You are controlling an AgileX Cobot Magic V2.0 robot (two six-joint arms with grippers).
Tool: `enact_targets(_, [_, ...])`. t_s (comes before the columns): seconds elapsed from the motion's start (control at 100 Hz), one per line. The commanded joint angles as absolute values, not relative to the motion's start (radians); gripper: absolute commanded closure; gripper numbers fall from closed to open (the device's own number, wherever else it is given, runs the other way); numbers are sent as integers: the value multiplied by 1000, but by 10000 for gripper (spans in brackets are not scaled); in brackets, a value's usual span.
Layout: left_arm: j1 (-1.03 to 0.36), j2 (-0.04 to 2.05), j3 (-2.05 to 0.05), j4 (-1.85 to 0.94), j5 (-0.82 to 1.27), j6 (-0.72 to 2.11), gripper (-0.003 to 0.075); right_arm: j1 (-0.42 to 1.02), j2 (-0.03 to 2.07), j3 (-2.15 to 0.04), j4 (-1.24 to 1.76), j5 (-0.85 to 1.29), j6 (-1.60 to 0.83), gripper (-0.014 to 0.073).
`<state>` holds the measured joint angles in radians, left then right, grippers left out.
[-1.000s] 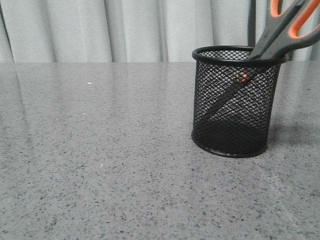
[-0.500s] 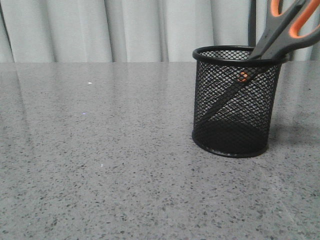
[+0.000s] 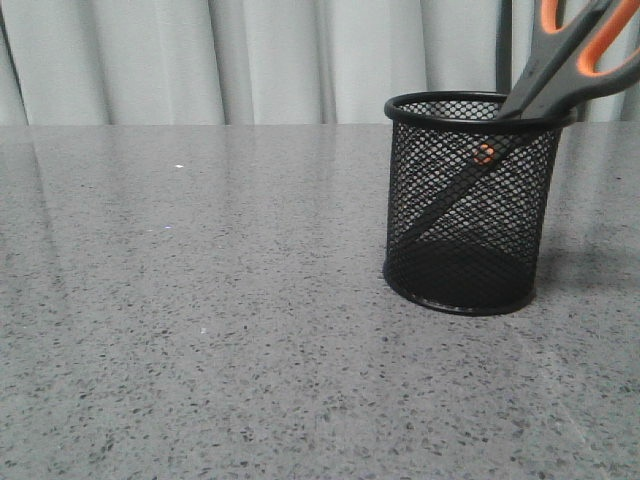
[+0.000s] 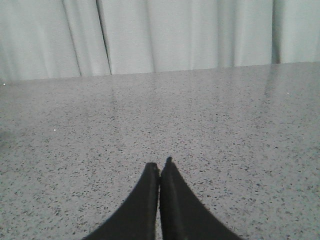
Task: Put scissors into bucket
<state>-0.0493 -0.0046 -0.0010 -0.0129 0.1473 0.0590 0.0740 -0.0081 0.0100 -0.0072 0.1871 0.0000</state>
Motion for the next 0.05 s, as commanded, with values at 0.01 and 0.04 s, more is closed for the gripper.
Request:
enact_targets(0.01, [-48, -28, 26, -19, 69, 47, 741, 70, -31, 27, -17, 114, 0, 659])
enact_targets(0.04, [-48, -28, 26, -19, 69, 47, 741, 70, -31, 27, -17, 114, 0, 659])
